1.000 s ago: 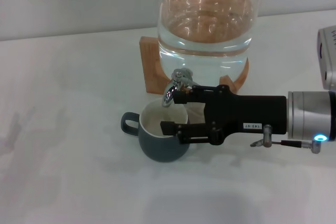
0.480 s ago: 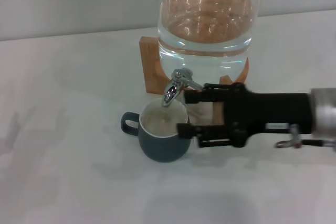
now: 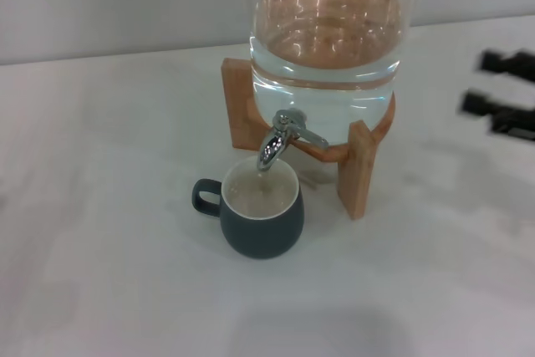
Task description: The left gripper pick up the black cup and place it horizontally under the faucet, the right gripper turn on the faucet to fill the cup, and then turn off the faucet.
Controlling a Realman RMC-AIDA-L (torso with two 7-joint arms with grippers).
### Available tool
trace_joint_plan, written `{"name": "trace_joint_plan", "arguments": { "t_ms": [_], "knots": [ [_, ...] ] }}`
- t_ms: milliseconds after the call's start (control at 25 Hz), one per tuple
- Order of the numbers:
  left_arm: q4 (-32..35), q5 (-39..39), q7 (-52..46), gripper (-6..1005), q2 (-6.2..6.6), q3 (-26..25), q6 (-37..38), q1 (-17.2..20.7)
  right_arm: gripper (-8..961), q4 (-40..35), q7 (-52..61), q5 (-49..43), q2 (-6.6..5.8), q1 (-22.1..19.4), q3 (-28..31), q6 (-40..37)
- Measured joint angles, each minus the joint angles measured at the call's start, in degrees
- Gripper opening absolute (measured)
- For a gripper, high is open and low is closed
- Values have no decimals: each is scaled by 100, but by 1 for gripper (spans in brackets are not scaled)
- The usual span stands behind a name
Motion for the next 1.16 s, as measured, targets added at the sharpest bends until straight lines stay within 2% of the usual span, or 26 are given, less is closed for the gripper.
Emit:
{"name": "trace_joint_plan", "arguments": {
  "t_ms": [240,320,360,440,600,1160],
  "knots": [
    [-89,-271,-11,650,29,-2,132,11,791,2218,-1644,209,-10,408,1291,4],
    [-126,-338,-12,650,26,0,149,9,791,3189,-2644,264,-9,568,1759,3],
    [-132,-351,-12,650,25,-1,151,8,791,3189,-2644,264,-9,568,1759,3],
    [-139,-411,-13,650,23,-5,155,4,791,3887,-3325,460,-9,649,1946,-8],
    [-139,-464,-14,649,13,-4,156,0,791,4648,-4185,803,-9,699,2017,-27],
    [-78,-464,13,649,-38,27,181,26,791,5127,-4725,994,-11,684,2156,13]
  ]
}}
